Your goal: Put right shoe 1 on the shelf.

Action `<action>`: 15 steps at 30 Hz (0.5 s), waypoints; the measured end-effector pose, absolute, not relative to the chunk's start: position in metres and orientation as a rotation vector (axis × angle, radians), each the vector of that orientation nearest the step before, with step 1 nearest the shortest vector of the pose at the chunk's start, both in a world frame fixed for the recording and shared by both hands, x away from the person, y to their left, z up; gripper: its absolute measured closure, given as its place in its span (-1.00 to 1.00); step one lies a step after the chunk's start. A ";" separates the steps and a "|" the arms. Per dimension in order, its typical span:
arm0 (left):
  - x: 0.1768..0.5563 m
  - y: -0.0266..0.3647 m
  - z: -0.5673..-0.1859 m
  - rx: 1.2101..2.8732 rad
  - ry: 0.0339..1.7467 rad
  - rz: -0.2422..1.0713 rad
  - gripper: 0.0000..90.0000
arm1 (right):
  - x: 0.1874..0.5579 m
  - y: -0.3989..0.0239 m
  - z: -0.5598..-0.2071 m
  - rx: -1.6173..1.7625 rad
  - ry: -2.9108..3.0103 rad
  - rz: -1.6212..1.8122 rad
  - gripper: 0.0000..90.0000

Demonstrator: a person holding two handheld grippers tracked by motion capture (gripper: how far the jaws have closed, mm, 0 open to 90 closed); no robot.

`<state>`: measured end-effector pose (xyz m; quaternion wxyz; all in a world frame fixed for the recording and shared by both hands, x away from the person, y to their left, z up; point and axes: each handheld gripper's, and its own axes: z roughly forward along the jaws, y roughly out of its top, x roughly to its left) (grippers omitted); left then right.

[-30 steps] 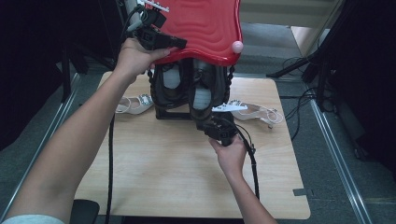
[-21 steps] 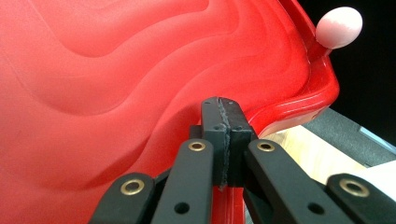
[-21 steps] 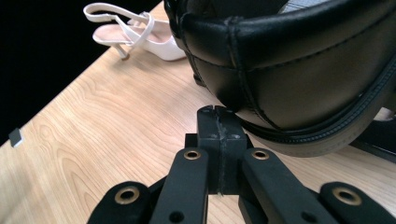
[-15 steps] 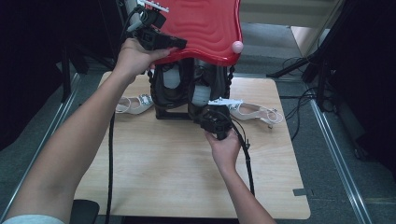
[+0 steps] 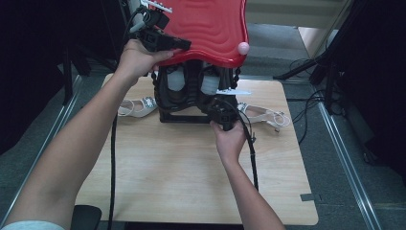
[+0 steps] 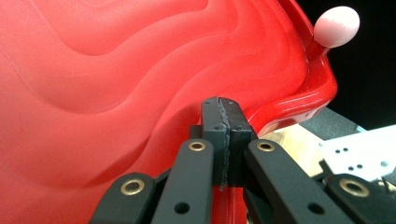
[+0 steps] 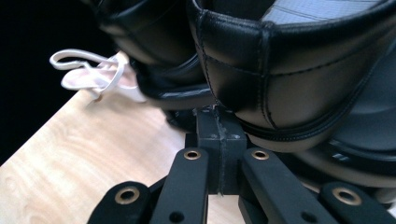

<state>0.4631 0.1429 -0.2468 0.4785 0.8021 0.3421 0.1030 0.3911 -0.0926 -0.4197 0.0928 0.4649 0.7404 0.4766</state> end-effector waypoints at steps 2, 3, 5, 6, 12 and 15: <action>0.463 0.143 -0.247 1.955 0.836 0.248 1.00 | 0.395 -0.097 -0.417 1.399 2.189 1.391 1.00; 0.463 0.143 -0.247 1.953 0.836 0.247 1.00 | 0.396 -0.099 -0.416 1.404 2.190 1.384 1.00; 0.463 0.143 -0.247 1.948 0.838 0.244 1.00 | 0.399 -0.102 -0.415 1.405 2.191 1.356 1.00; 0.463 0.144 -0.247 1.950 0.836 0.244 1.00 | 0.400 -0.103 -0.416 1.406 2.185 1.343 1.00; 0.463 0.144 -0.247 1.947 0.840 0.244 1.00 | 0.404 -0.110 -0.415 1.405 2.158 1.318 1.00; 0.463 0.144 -0.248 1.948 0.838 0.243 1.00 | 0.405 -0.109 -0.415 1.393 2.157 1.282 1.00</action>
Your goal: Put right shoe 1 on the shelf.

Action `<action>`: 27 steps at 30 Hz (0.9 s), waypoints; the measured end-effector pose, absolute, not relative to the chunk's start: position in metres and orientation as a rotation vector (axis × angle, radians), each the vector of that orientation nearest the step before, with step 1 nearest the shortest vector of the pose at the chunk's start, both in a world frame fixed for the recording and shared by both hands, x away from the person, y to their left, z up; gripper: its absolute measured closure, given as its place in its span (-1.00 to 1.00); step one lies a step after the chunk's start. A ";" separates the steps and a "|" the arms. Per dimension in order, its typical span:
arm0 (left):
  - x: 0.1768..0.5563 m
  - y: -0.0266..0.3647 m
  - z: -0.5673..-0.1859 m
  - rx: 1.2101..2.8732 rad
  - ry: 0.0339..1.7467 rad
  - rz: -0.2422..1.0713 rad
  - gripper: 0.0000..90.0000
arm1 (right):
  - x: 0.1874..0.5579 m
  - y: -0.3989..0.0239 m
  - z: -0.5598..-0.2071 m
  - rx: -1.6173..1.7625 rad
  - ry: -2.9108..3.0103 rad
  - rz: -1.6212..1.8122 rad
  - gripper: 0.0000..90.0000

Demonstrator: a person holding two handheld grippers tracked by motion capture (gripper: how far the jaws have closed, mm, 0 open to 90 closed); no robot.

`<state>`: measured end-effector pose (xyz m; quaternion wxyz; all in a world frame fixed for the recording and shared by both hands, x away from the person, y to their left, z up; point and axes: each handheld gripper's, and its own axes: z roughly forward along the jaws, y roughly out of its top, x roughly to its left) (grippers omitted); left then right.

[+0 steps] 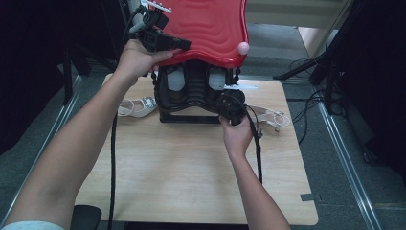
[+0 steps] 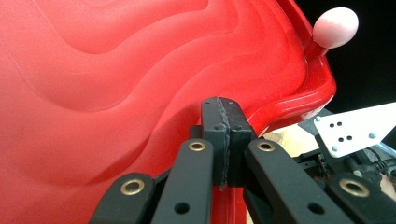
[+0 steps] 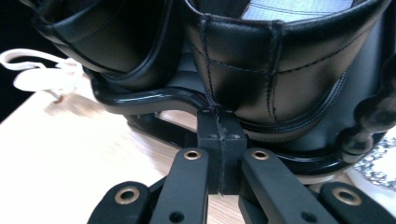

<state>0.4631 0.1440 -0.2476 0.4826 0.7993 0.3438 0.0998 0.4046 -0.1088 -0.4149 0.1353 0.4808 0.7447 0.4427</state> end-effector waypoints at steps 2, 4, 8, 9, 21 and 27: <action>0.463 0.144 -0.248 1.949 0.839 0.242 1.00 | 0.407 -0.110 -0.415 1.408 2.142 1.263 1.00; 0.463 0.144 -0.247 1.948 0.844 0.237 1.00 | 0.410 -0.112 -0.416 1.433 2.149 1.277 1.00; 0.463 0.144 -0.247 1.948 0.846 0.239 1.00 | 0.400 -0.114 -0.414 1.390 2.172 1.345 1.00; 0.463 0.144 -0.247 1.947 0.848 0.239 1.00 | 0.396 -0.115 -0.412 1.371 2.184 1.337 1.00; 0.448 0.151 -0.231 1.955 0.864 0.257 0.77 | 0.370 -0.138 -0.407 1.328 2.316 1.413 0.94; 0.427 0.159 -0.227 1.980 0.844 0.257 0.49 | 0.366 -0.150 -0.411 1.341 2.337 1.449 0.78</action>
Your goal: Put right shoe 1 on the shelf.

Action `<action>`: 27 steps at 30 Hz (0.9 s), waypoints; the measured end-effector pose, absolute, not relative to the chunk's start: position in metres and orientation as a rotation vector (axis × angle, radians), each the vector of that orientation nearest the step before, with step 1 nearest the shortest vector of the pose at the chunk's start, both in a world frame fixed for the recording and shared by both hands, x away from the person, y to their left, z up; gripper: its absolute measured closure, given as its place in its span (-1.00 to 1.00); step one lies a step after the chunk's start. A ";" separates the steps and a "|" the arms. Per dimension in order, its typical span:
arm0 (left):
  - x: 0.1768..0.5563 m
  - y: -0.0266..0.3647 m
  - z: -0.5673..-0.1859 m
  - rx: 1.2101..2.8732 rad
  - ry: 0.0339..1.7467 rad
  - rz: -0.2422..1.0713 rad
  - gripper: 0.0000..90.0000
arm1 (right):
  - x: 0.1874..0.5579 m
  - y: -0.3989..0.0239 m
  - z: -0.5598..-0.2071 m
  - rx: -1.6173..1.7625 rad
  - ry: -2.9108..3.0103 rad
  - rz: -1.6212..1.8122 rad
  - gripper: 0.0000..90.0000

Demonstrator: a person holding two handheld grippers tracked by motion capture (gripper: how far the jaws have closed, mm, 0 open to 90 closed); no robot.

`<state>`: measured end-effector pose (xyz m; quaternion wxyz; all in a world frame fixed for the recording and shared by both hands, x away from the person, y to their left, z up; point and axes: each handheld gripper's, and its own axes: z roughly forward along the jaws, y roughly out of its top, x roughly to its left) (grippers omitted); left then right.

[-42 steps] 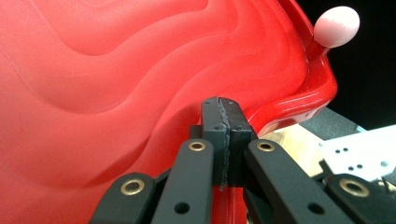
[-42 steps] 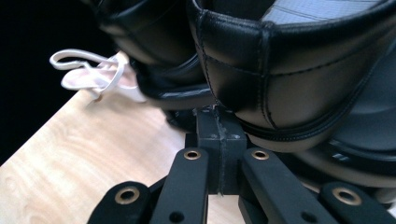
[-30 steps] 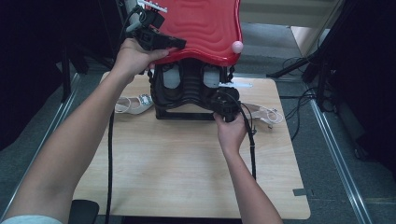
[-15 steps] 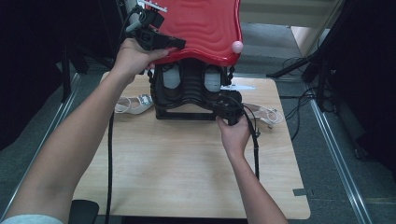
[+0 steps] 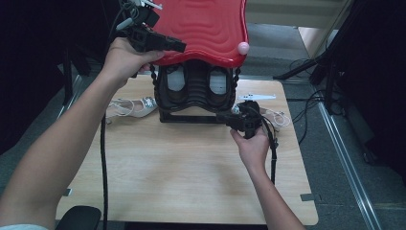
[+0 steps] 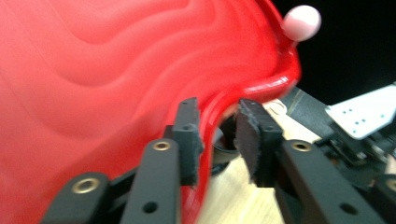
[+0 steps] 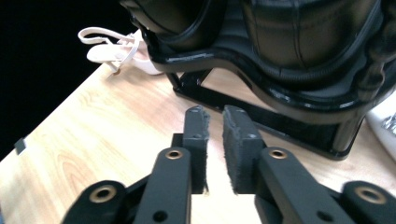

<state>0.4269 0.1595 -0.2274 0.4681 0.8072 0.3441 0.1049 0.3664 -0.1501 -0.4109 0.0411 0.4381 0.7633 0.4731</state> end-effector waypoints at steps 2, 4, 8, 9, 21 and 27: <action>0.418 0.162 -0.229 1.976 0.821 0.250 0.48 | 0.367 -0.153 -0.415 1.350 2.360 1.445 0.77; 0.410 0.164 -0.232 1.975 0.808 0.238 0.45 | 0.366 -0.157 -0.419 1.384 2.339 1.487 0.70; 0.397 0.168 -0.242 1.975 0.806 0.214 0.41 | 0.363 -0.161 -0.424 1.449 2.321 1.438 0.64; 0.394 0.169 -0.245 1.982 0.800 0.211 0.40 | 0.361 -0.161 -0.426 1.450 2.328 1.435 0.66; 0.373 0.179 -0.284 2.001 0.809 0.195 0.36 | 0.340 -0.162 -0.449 1.374 2.428 1.473 0.88; 0.370 0.181 -0.312 1.991 0.831 0.137 0.36 | 0.328 -0.163 -0.460 1.357 2.432 1.530 0.88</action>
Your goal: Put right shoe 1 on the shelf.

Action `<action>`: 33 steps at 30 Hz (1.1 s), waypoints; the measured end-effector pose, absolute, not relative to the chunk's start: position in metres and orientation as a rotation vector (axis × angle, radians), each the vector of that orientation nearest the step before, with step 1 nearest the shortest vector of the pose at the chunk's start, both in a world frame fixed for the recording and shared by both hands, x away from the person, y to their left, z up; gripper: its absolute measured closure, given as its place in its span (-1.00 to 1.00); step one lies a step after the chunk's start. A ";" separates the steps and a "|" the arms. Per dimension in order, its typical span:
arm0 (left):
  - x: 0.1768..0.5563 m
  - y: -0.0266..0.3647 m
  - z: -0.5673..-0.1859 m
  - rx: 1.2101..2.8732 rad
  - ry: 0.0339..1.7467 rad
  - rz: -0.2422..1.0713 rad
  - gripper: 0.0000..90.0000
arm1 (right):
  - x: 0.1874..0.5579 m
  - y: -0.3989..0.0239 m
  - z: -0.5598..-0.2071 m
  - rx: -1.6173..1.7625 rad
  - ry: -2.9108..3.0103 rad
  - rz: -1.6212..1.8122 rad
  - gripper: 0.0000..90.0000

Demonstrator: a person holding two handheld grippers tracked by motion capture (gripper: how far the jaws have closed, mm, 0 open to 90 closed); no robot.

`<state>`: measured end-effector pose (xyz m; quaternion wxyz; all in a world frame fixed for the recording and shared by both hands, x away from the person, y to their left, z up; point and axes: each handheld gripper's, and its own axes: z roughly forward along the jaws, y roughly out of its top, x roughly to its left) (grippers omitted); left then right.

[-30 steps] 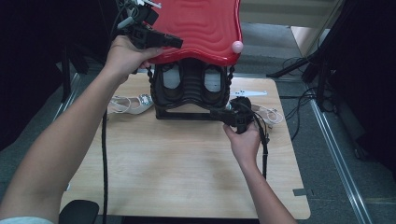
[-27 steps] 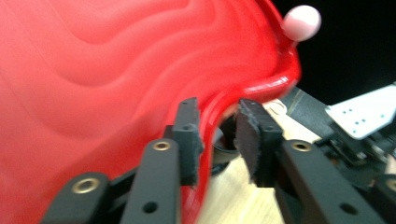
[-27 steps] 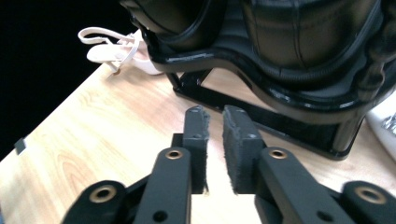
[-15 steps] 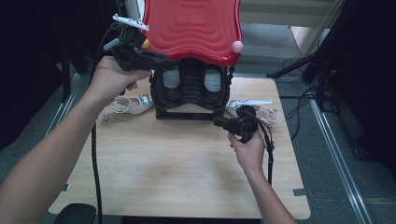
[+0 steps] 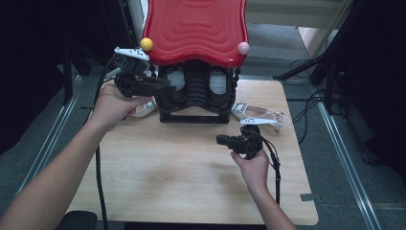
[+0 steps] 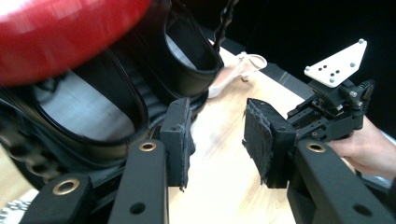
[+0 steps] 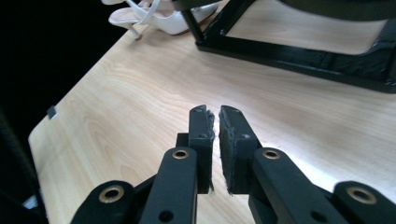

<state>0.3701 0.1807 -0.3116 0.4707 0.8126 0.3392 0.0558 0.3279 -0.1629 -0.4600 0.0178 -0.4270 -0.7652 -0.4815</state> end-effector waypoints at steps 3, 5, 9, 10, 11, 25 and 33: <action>0.367 0.180 -0.324 1.992 0.833 0.116 0.36 | 0.325 -0.164 -0.460 -1.335 -2.386 -1.502 0.82; 0.365 0.180 -0.333 1.982 0.834 0.101 0.36 | 0.324 -0.166 -0.460 -1.348 -2.350 -1.523 0.83; 0.361 0.182 -0.348 1.972 0.848 0.093 0.36 | 0.323 -0.172 -0.459 -1.387 -2.338 -1.557 0.72; 0.360 0.183 -0.352 1.974 0.851 0.095 0.36 | 0.323 -0.173 -0.458 -1.404 -2.334 -1.552 0.71; 0.359 0.183 -0.356 1.976 0.853 0.085 0.36 | 0.323 -0.174 -0.458 -1.395 -2.338 -1.560 0.71; 0.347 0.197 -0.411 1.961 0.896 0.012 0.36 | 0.313 -0.177 -0.453 -1.281 -2.487 -1.549 0.43; 0.340 0.207 -0.434 1.956 0.934 -0.015 0.41 | 0.309 -0.180 -0.465 -1.221 -2.541 -1.488 0.38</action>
